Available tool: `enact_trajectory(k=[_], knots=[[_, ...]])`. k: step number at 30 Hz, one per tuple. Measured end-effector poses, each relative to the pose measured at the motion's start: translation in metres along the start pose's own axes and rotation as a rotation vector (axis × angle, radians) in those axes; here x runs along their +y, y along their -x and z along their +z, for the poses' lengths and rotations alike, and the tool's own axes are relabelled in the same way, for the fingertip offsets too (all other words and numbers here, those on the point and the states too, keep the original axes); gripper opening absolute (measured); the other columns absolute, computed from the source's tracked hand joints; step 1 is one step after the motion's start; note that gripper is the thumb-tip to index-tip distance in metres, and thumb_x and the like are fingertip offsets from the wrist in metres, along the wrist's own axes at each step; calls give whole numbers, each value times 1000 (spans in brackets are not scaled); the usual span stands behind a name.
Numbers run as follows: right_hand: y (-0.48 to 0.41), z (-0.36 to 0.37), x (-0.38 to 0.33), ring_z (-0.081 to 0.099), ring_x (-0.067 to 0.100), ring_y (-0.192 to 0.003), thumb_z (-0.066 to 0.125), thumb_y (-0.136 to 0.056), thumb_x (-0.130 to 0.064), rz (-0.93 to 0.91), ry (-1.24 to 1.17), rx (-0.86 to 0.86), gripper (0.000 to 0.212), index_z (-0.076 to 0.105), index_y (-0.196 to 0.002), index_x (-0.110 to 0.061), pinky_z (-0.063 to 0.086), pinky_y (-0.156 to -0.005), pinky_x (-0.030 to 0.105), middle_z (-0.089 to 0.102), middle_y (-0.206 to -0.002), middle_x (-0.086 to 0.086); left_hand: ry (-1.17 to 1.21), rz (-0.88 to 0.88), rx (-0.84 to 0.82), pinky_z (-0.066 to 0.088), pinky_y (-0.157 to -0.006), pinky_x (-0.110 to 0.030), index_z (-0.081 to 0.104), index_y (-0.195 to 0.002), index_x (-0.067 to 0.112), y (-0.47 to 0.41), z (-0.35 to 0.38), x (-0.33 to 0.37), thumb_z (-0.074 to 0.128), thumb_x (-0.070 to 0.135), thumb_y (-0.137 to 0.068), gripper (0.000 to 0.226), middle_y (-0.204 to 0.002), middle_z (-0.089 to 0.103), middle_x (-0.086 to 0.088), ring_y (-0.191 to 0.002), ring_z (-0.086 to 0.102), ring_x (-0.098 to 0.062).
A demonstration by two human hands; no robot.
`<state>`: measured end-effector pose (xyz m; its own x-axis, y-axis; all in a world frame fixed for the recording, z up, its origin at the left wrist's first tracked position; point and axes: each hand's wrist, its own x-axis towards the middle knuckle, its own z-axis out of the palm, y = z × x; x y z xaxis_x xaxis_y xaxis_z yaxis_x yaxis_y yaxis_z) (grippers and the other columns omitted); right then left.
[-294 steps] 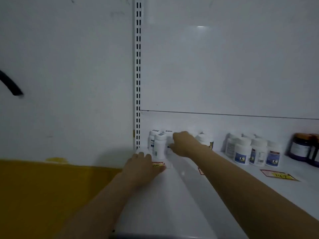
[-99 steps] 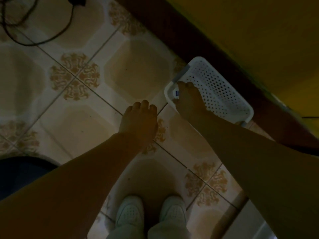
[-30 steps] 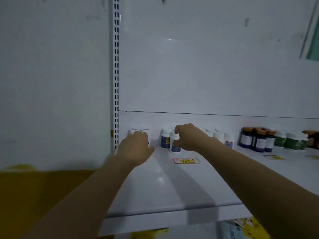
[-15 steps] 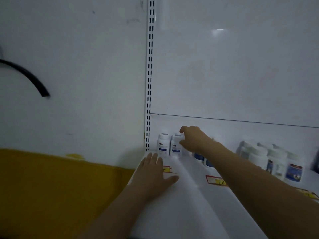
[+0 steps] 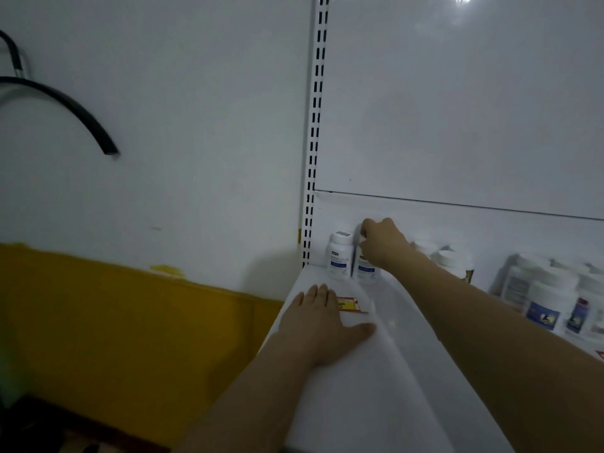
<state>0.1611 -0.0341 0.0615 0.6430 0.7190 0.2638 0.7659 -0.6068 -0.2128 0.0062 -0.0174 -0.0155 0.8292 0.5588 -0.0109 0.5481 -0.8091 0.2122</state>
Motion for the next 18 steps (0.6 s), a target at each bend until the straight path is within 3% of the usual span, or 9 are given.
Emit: enact_trajectory(k=[6, 9, 11, 12, 14, 15, 18], knots=[[9, -14, -1, 53, 34, -109, 42, -97, -14, -36, -21, 40, 36, 45, -132, -4, 42, -88, 31, 36, -133, 21, 71, 10, 47, -2, -120, -37, -11, -150, 12, -1, 1, -2, 27, 74, -85, 97, -159, -11, -5, -146, -9, -18], [19, -37, -1, 48, 33, -115, 39, -98, -12, -87, -51, 98, 35, 48, -130, -2, 39, -86, 27, 45, -130, 22, 97, 19, 149, -1, -120, -38, -11, -150, 10, 0, -2, 1, 30, 76, -82, 103, -158, -12, -8, -146, -10, -21], [27, -58, -1, 47, 30, -119, 40, -97, -14, -123, -105, 156, 36, 52, -130, -5, 39, -89, 27, 52, -129, 19, 193, 31, 246, 8, -120, -39, 2, -151, 9, -7, -10, 4, 40, 75, -80, 104, -159, 3, -10, -147, 2, -25], [31, -67, -1, 49, 28, -120, 42, -97, -16, -139, -138, 174, 36, 53, -130, -8, 39, -89, 25, 54, -131, 16, 286, 48, 293, 21, -117, -40, 16, -149, 12, -13, -15, 5, 50, 72, -77, 99, -154, 22, -10, -143, 19, -28], [41, -82, 0, 52, 23, -118, 46, -96, -20, -170, -246, 188, 35, 55, -130, -13, 38, -85, 23, 56, -131, 9, 488, 79, 344, 43, -96, -33, 39, -133, 20, -22, -30, 10, 67, 64, -67, 84, -128, 52, -1, -120, 50, -23], [46, -87, 1, 53, 20, -116, 48, -96, -23, -187, -307, 192, 35, 57, -128, -15, 38, -83, 21, 58, -130, 7, 572, 98, 334, 44, -88, -29, 41, -130, 22, -24, -37, 14, 71, 59, -66, 79, -120, 55, 4, -112, 54, -18], [57, -92, 9, 56, 15, -106, 58, -91, -33, -223, -488, 196, 33, 61, -121, -21, 40, -78, 24, 62, -122, 3, 750, 135, 259, 36, -85, -25, 38, -135, 22, -23, -49, 30, 72, 40, -78, 69, -114, 46, 10, -104, 46, -9]])
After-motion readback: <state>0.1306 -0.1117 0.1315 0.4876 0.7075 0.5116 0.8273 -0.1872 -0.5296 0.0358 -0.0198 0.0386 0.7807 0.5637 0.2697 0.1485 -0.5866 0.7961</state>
